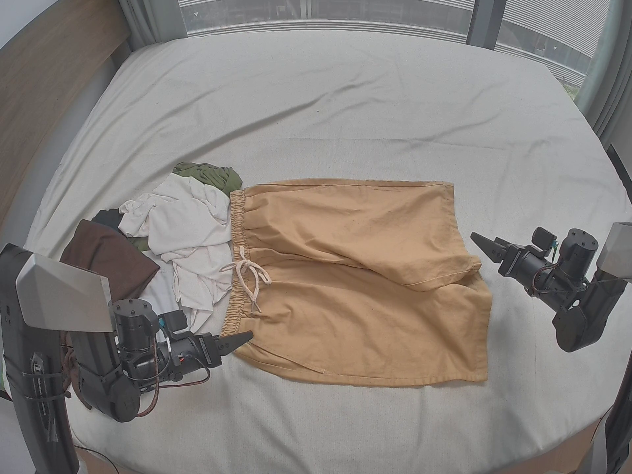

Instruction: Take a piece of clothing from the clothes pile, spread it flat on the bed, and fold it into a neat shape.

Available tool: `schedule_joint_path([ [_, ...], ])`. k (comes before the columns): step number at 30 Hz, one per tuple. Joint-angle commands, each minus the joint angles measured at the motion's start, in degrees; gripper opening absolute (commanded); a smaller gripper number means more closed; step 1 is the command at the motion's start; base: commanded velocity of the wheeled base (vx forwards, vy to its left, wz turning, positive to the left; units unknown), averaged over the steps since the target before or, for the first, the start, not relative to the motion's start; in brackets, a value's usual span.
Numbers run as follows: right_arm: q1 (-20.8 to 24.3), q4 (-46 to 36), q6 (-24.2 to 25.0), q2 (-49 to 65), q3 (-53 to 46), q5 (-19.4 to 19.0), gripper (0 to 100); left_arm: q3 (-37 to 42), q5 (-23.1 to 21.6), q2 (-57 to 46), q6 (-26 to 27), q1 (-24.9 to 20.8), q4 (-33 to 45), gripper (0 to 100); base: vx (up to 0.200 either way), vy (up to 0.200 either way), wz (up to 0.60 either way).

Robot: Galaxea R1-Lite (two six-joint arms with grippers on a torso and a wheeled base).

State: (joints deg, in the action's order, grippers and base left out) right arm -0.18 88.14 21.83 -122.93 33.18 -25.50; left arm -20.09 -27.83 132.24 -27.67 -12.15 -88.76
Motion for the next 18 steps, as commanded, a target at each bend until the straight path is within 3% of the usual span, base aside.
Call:
schedule_joint_path([
  [1, 0.01, 0.02, -1.62, 0.06, -2.51, -0.07, 100, 0.31, 0.15, 0.03, 0.07, -0.06, -0.1, 0, 0.0, 0.0, 0.0],
  [6, 0.09, -0.86, -7.95, -0.38, -8.92, -0.16, 100, 0.4, 0.32, -0.23, 0.16, 0.73, -0.01, 0, 0.0, 0.0, 0.0],
  [18, -0.78, -17.65, -16.74, 4.01, -15.25, -0.16, 100, 0.31, 0.23, -0.06, 0.34, 0.64, -0.1, 0, 0.0, 0.0, 0.0],
])
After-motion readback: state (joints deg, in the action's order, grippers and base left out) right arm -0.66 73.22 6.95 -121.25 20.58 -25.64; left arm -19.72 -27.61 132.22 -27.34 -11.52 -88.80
